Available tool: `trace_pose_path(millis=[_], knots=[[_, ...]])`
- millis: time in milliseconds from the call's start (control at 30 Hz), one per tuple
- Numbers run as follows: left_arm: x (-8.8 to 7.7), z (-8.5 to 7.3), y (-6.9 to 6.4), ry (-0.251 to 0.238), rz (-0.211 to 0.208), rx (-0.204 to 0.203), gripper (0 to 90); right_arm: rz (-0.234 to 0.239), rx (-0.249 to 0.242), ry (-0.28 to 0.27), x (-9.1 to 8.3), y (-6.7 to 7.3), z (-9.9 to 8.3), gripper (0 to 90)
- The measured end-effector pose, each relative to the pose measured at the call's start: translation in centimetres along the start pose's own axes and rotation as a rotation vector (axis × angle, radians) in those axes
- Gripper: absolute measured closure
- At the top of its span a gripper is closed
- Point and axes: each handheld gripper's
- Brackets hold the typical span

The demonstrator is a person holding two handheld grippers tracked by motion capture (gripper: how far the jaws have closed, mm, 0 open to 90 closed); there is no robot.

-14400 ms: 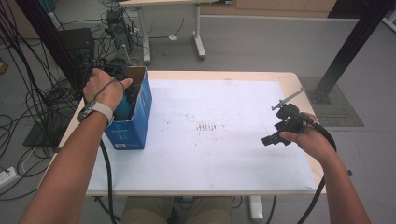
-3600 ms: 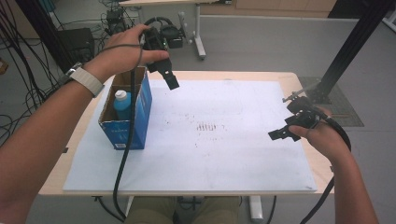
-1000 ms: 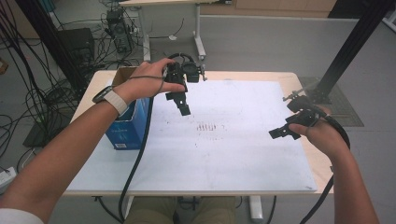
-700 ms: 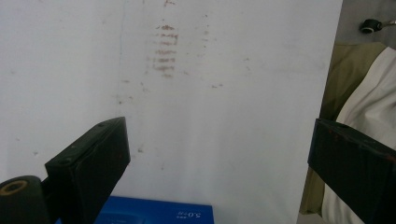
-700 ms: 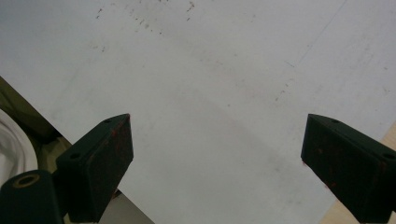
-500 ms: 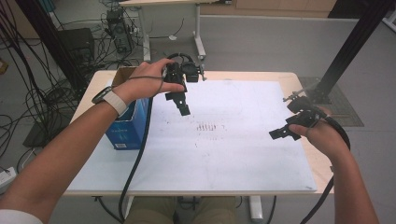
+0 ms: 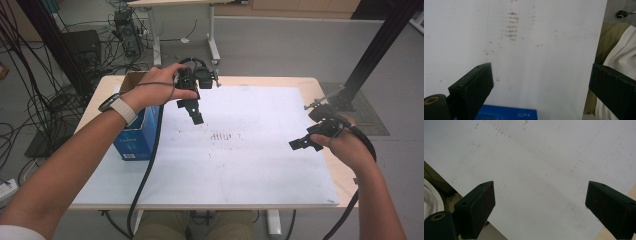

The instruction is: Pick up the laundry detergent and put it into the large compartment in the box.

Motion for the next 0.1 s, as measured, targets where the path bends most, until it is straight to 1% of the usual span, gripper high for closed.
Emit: trace_pose_path(millis=[100], knots=[[-0.09,-0.04,0.05,0.000,-0.002,-0.002,6.0,-0.001,-0.002,-0.002,-0.03,0.03,0.00,9.2]])
Point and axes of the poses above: each handheld gripper's, and its own axes: x roughly forward along the jaws, z roughly out of its top, y roughly to its left, and after that the axes turned 5 degrees about -x, right-handed
